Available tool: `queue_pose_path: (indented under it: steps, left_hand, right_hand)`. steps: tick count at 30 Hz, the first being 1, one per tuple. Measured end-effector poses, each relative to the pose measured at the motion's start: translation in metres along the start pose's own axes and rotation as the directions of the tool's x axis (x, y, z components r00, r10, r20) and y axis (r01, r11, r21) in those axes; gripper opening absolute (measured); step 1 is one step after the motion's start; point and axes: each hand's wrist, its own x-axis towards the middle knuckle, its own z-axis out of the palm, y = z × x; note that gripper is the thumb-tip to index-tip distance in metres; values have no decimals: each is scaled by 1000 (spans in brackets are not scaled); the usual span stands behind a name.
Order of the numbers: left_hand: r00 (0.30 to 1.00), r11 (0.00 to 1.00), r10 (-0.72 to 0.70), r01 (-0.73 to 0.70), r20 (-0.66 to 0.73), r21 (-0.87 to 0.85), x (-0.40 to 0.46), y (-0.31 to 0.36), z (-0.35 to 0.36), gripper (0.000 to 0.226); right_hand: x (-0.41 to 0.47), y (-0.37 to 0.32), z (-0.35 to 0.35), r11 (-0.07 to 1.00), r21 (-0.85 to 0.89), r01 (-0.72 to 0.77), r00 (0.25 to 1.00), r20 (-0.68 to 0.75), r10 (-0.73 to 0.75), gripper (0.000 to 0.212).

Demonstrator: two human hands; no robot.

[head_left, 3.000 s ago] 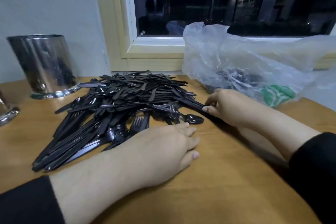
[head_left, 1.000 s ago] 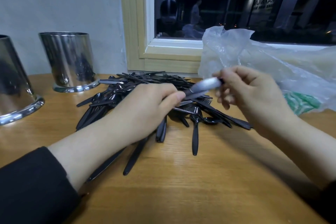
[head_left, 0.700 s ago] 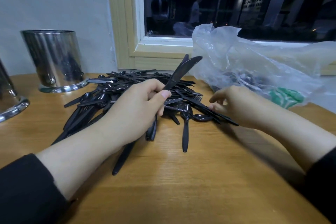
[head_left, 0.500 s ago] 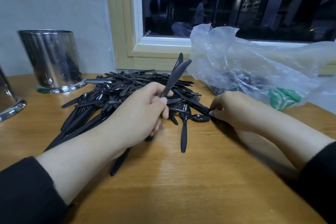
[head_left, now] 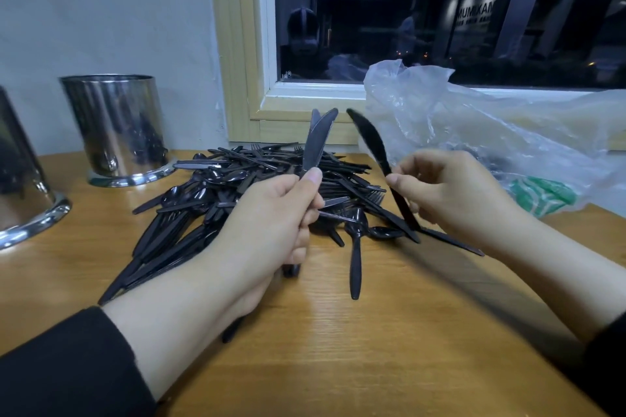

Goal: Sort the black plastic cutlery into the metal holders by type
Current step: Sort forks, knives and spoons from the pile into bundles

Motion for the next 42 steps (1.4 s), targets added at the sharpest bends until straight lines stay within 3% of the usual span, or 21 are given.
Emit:
queue_pose_path:
  steps: [3, 10, 13, 16, 19, 21, 23, 29, 34, 37, 40, 42]
  left_hand:
    - [1000, 1000, 0, 0, -27, -2, 1, -3, 3, 33]
    - [989, 990, 136, -138, 51, 40, -6, -7, 18, 23]
    - [984, 980, 170, -164, -45, 117, -2, -8, 14, 27]
    - [978, 971, 173, -150, -113, 187, 0, -8, 10, 36]
    - [974, 956, 192, -157, -124, 248, 0, -8, 9, 41]
    - [976, 965, 187, -161, -111, 209, 0, -7, 10, 38]
    - [983, 980, 164, -153, -81, 128, 0, -7, 11, 35]
    - [994, 983, 105, -100, -27, 152, -4, -9, 11, 26]
    - [995, 988, 100, -96, -26, 122, -5, -7, 13, 30]
    - [987, 971, 155, -143, -49, 192, -5, -4, 12, 31]
    - [951, 920, 297, -260, -88, 293, -2, -1, 8, 32]
    - [887, 832, 443, -354, -130, 427, -1, 2, 3, 33]
  right_hand:
    - [-9, -14, 7, 961, 277, 2, 997, 70, -23, 19]
    - [-18, -25, 21, 961, 265, 85, 947, 279, -160, 20]
    - [-10, -19, 6, 991, 118, 60, 991, 109, -72, 33]
    - [3, -1, -14, 986, -169, -10, 1000, -14, 7, 36]
    - [9, 17, -25, 882, -470, -40, 984, 135, 117, 24]
    - [11, 26, -24, 819, -574, -19, 957, 225, 180, 22]
    - [11, 29, -18, 798, -603, 8, 948, 259, 187, 25]
    - [12, 33, 6, 770, -638, 10, 949, 249, 194, 33]
    - [13, 38, 9, 775, -632, -1, 964, 205, 169, 28]
    - [13, 34, 3, 804, -595, -3, 982, 150, 114, 17]
    - [12, 28, -7, 904, -426, 44, 999, 6, -46, 19]
    - [10, 20, -16, 965, -244, 99, 993, -43, -112, 20]
